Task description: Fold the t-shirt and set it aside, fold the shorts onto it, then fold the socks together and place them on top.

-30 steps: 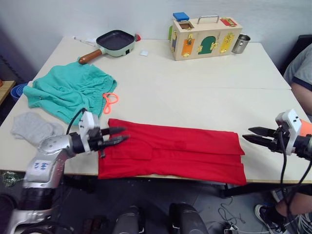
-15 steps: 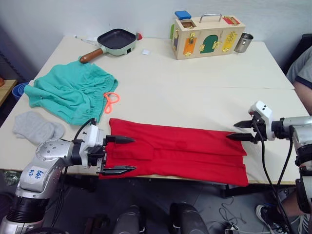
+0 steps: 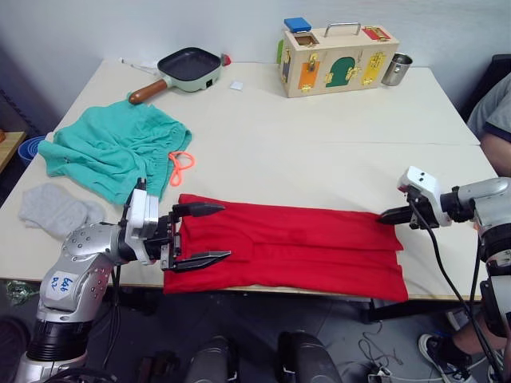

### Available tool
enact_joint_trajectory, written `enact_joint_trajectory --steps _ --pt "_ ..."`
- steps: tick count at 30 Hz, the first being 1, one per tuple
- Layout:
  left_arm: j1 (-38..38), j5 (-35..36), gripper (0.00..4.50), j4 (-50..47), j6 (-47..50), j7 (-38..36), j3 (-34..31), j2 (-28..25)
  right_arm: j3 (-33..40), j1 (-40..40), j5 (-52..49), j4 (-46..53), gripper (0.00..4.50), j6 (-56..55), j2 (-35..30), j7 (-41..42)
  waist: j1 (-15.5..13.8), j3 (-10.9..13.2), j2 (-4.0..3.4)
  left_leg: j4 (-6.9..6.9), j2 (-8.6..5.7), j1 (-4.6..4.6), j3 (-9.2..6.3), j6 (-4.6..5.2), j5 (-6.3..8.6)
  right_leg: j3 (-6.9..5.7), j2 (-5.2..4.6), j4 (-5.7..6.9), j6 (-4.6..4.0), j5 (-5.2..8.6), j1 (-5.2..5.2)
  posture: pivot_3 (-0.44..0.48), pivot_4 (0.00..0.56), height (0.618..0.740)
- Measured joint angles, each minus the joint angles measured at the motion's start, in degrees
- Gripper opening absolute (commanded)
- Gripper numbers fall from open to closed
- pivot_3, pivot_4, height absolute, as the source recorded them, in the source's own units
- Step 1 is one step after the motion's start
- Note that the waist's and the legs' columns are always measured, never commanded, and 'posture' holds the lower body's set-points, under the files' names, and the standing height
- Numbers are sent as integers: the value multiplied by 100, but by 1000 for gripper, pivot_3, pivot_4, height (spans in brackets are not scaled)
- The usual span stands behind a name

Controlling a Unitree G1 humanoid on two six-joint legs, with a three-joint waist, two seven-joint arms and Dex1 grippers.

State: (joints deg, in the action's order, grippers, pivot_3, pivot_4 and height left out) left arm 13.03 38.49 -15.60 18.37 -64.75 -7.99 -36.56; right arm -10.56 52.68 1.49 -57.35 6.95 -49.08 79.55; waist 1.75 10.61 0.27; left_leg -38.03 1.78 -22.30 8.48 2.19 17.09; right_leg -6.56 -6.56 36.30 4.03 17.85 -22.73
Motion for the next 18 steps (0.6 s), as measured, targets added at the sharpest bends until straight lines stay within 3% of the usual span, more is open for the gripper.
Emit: enact_joint_trajectory --steps 11,16,18 --pt "562 -69 4500 530 -73 314 -30 145 16 951 677 -1350 16 -1414 557 -2037 9 2 -2 0 0 -1 5 -7 -12 3 6 9 0 0 -4 0 150 740" --pt "663 -230 4500 769 -250 399 -54 165 223 1061 658 -1543 16 -1299 683 -2005 0 2 -3 3 0 -4 4 -7 -12 2 7 12 0 0 -4 0 150 740" --pt "650 -319 4500 862 -319 419 -57 156 382 1103 564 -1602 474 -1091 683 -1837 3 2 -3 3 1 -4 5 -6 -12 2 8 14 0 0 -4 0 150 740"
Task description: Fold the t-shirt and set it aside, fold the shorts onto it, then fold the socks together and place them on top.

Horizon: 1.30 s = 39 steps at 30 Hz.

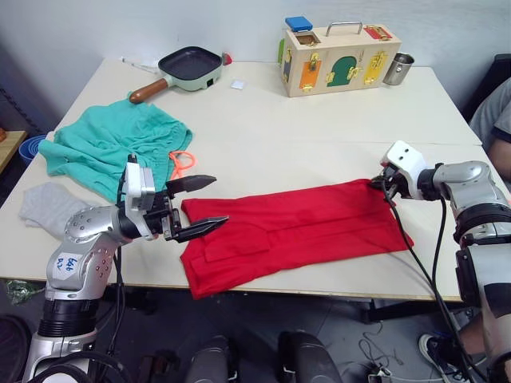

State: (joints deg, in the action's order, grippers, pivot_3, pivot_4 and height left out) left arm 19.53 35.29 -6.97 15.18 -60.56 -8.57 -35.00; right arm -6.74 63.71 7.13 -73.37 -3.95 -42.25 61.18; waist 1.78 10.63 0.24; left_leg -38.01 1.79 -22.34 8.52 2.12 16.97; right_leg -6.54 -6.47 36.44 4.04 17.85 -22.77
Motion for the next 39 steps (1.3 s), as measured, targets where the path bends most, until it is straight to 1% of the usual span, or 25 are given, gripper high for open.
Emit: enact_joint_trajectory --steps 1,4,5,6,9,12,13,15,16,19,22,24,27,31,36,39 --pt "-11 -32 4500 49 -38 3 -9 -9 115 8 -76 -6 647 52 -11 70 1 0 0 0 1 0 0 0 0 0 0 0 0 0 0 0 150 740" --pt "-111 -143 4500 101 -137 4 -51 -65 379 -1 -257 6 1606 34 -144 156 1 2 -4 0 1 0 0 0 0 0 0 -1 0 0 -1 0 150 740" --pt "-156 -181 4500 108 -166 5 -62 -97 496 -11 -316 34 2019 29 -229 145 -5 5 -7 0 0 0 0 0 0 0 -1 -3 0 0 0 0 150 740" --pt "-193 -201 4500 124 -193 10 -87 -113 586 -29 -385 90 2320 33 -324 155 -9 5 -8 0 0 0 0 0 0 1 -2 -4 0 0 0 0 150 740" --pt "-212 -308 4500 249 -303 54 -167 -141 878 -202 -670 362 3400 410 -738 512 -29 5 -8 0 -1 -1 -4 0 1 -1 -3 -11 0 0 0 0 150 740" --pt "-156 -621 4500 716 -443 133 -193 -257 1218 -994 -1115 1213 4471 1256 -1327 1349 -38 5 -8 5 0 -1 -7 1 2 -6 -3 -18 0 0 2 0 150 740" --pt "-141 -712 4500 884 -448 182 -203 -315 1306 -1317 -1264 1531 4494 1525 -1421 1553 -28 5 -7 5 2 0 -8 2 2 -7 -3 -18 0 0 3 0 150 740" --pt "38 -946 4500 1221 -404 309 -127 -392 1632 -2326 -1633 2599 4494 2047 -1547 1723 -23 5 -7 7 3 1 -8 2 2 -7 -3 -17 0 0 3 0 150 740" --pt "141 -1066 4500 1389 -363 391 -106 -436 1876 -2971 -1819 3276 4494 2303 -1551 1654 -29 5 -7 8 4 1 -10 2 3 -10 -3 -16 1 0 3 0 150 740" --pt "295 -1288 4500 1746 -321 466 -53 -555 2434 -4398 -2247 4731 4494 3046 -1485 1293 -16 8 -15 15 1 3 -4 0 5 -5 -5 -15 1 -1 -1 0 150 740" --pt "724 -1558 4500 2293 -313 376 247 -533 3028 -5434 -2604 6005 4494 4108 -1401 710 -41 8 -14 19 1 5 -10 -2 8 -8 -6 -15 2 -1 -1 0 150 740" --pt "1054 -1737 4500 2727 -318 311 439 -494 3199 -5787 -2808 6537 4494 4768 -1297 390 -53 5 -9 19 0 6 -10 -2 8 -6 -7 -13 2 -2 -1 0 150 740" --pt "1546 -2007 4500 3388 -485 208 687 -328 3233 -5905 -3037 6957 4494 5443 -1088 -65 -54 6 -9 19 -3 5 -9 1 8 -5 -10 -14 4 -3 -2 0 150 740" --pt "2084 -2264 4500 4178 -749 104 932 -43 3191 -5936 -3181 7327 4494 5864 -925 -523 -42 5 -6 19 -2 4 -8 1 9 -9 -7 -11 4 -3 -4 0 150 740" --pt "2366 -2527 4500 4627 -778 51 1114 147 3137 -5719 -3265 7499 4494 6202 -625 -1020 -4 -8 53 11 0 5 -5 3 7 -6 -4 -7 4 -3 -3 0 150 740" --pt "2389 -2646 4500 4671 -630 25 1192 173 3040 -5619 -3313 7597 4494 6281 -522 -1198 -1 -9 66 10 1 6 -5 3 7 -4 -4 -4 4 -3 -3 0 150 740"
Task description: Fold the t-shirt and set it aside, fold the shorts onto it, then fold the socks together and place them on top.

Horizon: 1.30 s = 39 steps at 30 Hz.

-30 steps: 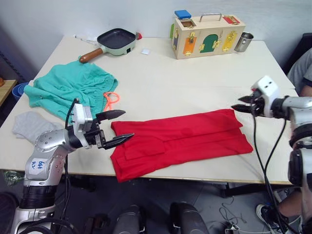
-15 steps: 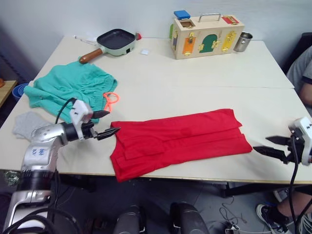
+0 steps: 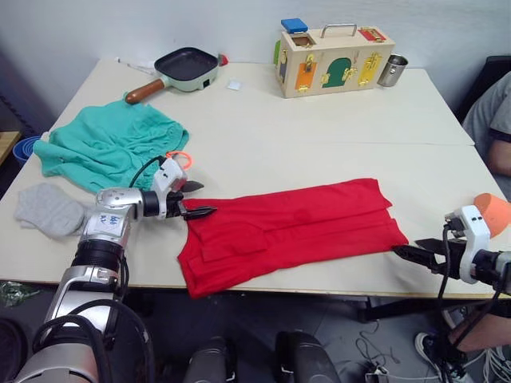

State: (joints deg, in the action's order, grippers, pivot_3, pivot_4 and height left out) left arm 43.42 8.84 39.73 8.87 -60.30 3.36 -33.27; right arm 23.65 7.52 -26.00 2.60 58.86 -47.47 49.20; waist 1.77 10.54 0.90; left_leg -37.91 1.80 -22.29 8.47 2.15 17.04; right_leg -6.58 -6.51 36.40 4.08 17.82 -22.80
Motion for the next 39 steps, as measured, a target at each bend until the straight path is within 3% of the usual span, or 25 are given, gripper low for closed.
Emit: enact_joint_trajectory --steps 13,14,20,25,32,39 --pt "-234 -44 383 -434 671 -108 -52 -109 -665 90 23 125 14 -403 71 -177 -10 -8 16 0 2 4 -2 -2 1 2 0 3 0 0 2 0 150 740" --pt "-291 -26 49 -534 717 -105 -72 -110 -724 113 32 121 0 -460 55 -147 -7 -8 16 0 2 5 -2 -2 1 3 -1 2 0 0 2 0 150 740" --pt "-793 244 16 -1254 1234 183 -385 13 -1248 797 267 -599 0 -959 -82 129 38 -9 18 -1 2 12 3 0 1 10 -2 3 0 0 6 0 150 740" --pt "-1325 509 16 -2012 1632 780 -692 244 -2005 2296 1041 -2501 0 -2141 -72 166 -4 -3 8 -3 -2 9 4 -1 -1 9 -6 8 0 0 1 0 150 740" --pt "-2435 997 16 -3841 2661 2055 -1315 721 -2562 4453 2134 -5657 0 -4146 593 -404 29 4 -4 -1 -1 2 9 -7 -10 9 -3 9 0 0 -3 0 150 740" --pt "-3585 1319 16 -5708 3388 3216 -1578 1278 -2578 5185 2573 -6864 0 -5200 1032 -892 -18 4 -5 -4 -3 -3 6 -5 -11 10 -3 3 0 0 -2 0 150 740"
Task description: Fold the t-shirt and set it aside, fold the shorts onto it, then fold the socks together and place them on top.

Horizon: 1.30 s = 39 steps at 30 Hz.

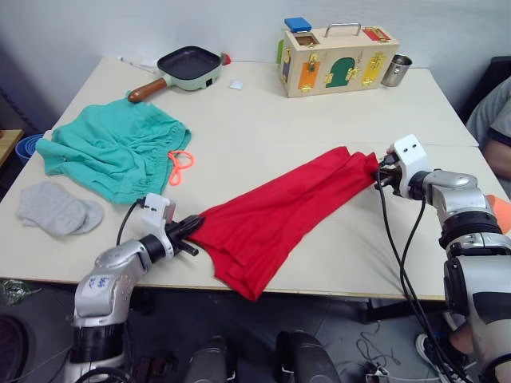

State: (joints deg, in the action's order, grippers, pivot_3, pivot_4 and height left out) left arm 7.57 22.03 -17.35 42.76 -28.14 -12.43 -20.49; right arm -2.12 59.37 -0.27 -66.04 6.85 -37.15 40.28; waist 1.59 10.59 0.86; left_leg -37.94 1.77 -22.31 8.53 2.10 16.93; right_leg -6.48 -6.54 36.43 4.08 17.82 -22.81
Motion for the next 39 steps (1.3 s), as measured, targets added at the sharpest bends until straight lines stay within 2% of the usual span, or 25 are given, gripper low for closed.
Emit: enact_joint_trajectory --steps 2,3,6,11,13,15,16,18,19,20,24,29,33,35,39 --pt "-199 32 16 -279 43 105 5 8 34 2 10 -146 0 -56 44 32 -13 0 0 0 -2 -1 -1 0 0 0 0 -1 0 0 0 0 150 740" --pt "-210 49 4 -301 42 110 3 -8 44 2 8 -185 258 -46 46 73 -14 0 -1 0 -2 -2 -2 1 0 0 0 -1 0 0 0 0 150 740" --pt "-181 218 624 -319 98 11 1 -183 86 -1 2 -194 1028 59 -11 401 9 1 -2 1 0 -2 -1 -1 0 -1 0 -2 0 0 0 0 150 740" --pt "22 454 2140 -208 262 -482 23 -881 131 -110 -10 55 2718 118 -333 977 6 4 -6 3 1 -2 -3 -3 1 -4 2 -3 -2 1 -1 0 150 740" --pt "209 462 2758 -111 316 -715 21 -1377 144 -278 -64 410 3397 346 -609 1395 2 4 -8 4 0 -2 -4 -5 2 -2 1 -8 -2 1 -1 0 150 740" --pt "508 441 3356 196 433 -939 108 -1841 147 -584 -190 998 4085 799 -878 1870 -3 4 -8 5 2 -4 -9 -6 3 -6 1 -13 -2 1 -1 0 150 740" --pt "696 433 3633 430 434 -1252 235 -2223 160 -914 -356 1594 4364 1300 -1103 2241 -14 7 -12 9 1 -7 -12 -7 3 -8 0 -13 -3 1 -4 0 150 740" --pt "1078 450 4251 889 400 -1914 355 -2854 266 -1752 -810 2984 4500 2403 -1517 2772 -20 7 -13 20 3 -10 -18 -13 7 -12 0 -19 -7 4 -11 0 150 740" --pt "1272 461 4491 1041 364 -2134 367 -2988 311 -2138 -1011 3626 4500 2841 -1654 2894 -19 9 -18 27 2 -11 -17 -13 7 -12 -1 -22 -7 4 -12 0 150 740" --pt "1606 470 4491 1261 267 -2352 428 -2989 422 -2663 -1269 4474 4500 3355 -1760 2958 -22 8 -20 33 2 -10 -17 -13 7 -12 -1 -30 -7 4 -11 0 150 740" --pt "2990 221 4491 2421 -330 -2794 1102 -2385 657 -4141 -2344 7377 4500 4883 -1570 2771 -78 4 -27 31 -1 -8 -12 -8 4 -16 0 -28 -4 2 -6 0 150 740" --pt "4223 -557 4491 4570 -1358 -2973 1919 -1324 780 -4873 -2969 9209 4500 5747 -984 1898 -159 11 -7 18 -3 -16 -8 -4 3 -18 5 -24 -1 0 -14 0 150 740" --pt "5136 -1039 4491 6337 -2240 -2928 2101 -537 569 -4943 -3194 9868 4500 6142 -404 1127 -190 7 3 -28 -6 -100 -8 11 2 -18 2 18 4 -3 -90 0 150 740" --pt "5483 -1267 4491 7151 -2657 -2868 2144 -199 396 -4965 -3212 10050 4500 6268 -192 760 -186 9 6 -28 -10 -100 -4 16 1 -19 3 30 8 -5 -90 0 150 740" --pt "5818 -1546 4491 8086 -3112 -2686 2123 156 212 -4935 -3277 10249 4500 6350 -16 348 -150 14 22 -28 -7 -99 -2 20 2 -21 7 11 9 -5 -90 0 150 740"
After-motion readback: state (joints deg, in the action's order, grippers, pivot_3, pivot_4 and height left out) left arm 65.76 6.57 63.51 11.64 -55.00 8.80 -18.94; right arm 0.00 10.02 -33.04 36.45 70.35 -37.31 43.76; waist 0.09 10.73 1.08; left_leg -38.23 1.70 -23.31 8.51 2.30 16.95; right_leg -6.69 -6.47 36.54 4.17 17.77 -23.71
